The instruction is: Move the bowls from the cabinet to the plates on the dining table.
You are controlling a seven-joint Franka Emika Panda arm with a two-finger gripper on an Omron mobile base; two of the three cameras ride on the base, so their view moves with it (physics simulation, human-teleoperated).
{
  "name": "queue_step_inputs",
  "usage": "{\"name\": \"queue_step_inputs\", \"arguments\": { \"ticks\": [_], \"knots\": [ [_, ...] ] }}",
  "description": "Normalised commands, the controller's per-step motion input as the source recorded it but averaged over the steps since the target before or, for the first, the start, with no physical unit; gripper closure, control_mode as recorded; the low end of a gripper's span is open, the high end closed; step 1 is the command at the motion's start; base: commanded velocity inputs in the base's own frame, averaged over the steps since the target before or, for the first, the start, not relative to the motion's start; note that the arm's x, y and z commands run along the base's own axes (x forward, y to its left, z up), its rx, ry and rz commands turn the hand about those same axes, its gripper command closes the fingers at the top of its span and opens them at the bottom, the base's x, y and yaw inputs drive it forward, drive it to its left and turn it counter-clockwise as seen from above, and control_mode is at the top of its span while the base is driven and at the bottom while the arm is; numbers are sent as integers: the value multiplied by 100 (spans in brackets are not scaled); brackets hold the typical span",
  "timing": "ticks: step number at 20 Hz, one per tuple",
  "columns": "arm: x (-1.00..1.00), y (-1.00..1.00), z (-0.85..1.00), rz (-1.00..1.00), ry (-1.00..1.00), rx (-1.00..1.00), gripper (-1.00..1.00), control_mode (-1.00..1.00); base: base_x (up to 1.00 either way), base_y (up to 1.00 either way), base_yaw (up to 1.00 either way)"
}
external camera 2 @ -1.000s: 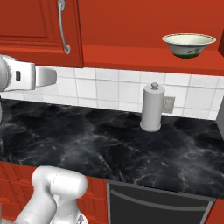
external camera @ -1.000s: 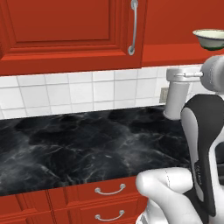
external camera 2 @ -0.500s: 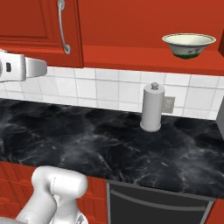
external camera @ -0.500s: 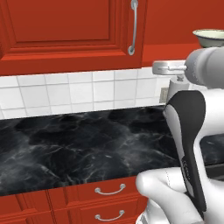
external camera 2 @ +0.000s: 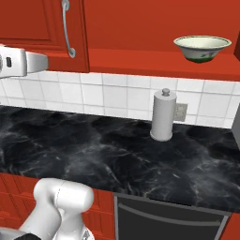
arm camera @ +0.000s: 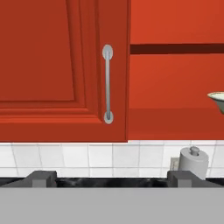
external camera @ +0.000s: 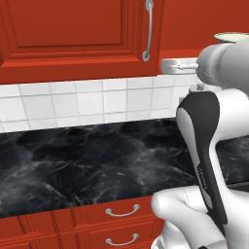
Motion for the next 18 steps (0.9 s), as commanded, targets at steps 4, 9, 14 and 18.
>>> {"name": "queue_step_inputs", "arguments": {
  "ticks": [4, 9, 14, 18],
  "knots": [
    [20, 12, 13, 2, -1, 0, -100, -100, 0, 0, 0],
    [22, 3, 11, 0, -2, 0, -100, -100, 0, 0, 0],
    [21, 0, 6, 0, -1, 0, -100, -100, 0, 0, 0],
    [24, 0, 0, 0, -2, 0, -100, -100, 0, 0, 0]
  ]
}}
